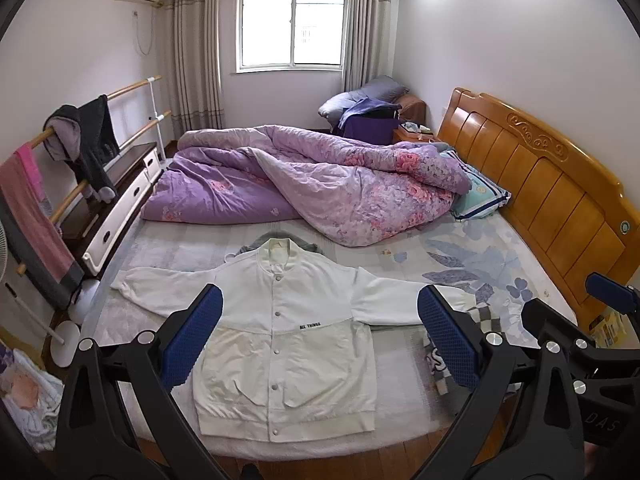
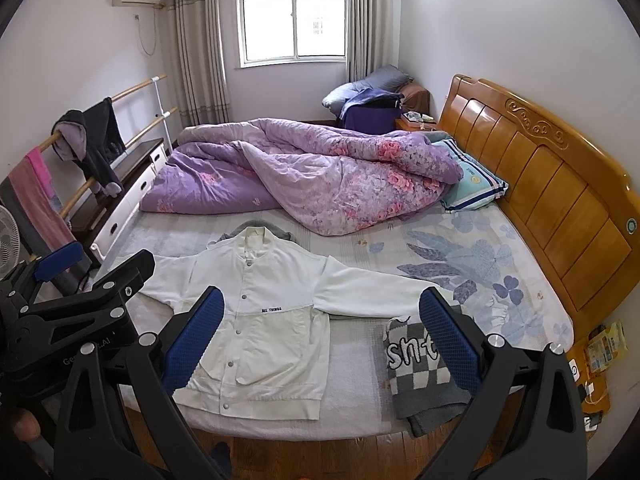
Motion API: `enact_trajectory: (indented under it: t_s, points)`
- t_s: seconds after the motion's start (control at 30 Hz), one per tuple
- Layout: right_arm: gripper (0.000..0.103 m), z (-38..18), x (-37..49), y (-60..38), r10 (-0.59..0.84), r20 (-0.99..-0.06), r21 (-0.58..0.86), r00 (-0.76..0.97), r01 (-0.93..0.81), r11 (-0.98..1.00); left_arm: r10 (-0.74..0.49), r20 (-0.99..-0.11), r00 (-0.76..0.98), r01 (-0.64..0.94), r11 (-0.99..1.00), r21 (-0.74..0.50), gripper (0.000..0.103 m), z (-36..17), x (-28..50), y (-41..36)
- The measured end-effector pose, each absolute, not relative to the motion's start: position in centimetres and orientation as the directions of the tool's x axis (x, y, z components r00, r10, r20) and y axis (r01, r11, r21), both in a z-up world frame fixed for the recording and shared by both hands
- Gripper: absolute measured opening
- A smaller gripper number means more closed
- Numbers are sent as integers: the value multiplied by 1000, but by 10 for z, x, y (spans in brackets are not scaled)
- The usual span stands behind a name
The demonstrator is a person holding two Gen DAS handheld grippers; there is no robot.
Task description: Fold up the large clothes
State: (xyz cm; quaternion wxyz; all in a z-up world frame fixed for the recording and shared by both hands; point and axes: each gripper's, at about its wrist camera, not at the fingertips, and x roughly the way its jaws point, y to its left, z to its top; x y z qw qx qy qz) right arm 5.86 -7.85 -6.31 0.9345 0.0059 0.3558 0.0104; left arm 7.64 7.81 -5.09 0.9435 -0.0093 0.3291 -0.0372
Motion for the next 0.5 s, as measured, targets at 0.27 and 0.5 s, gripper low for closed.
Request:
enact_trajectory:
  t_s: [0.27,0.5]
  points:
    - [95,-79,128,27,-12,-748,-14,663,3,1000,-123,-685,719,116,992,-56,98,-67,154,186]
    - [94,-97,198,123,33,-810,25,586,-22,999,-141,-733,665,122,989,-79,98,-90,219,292]
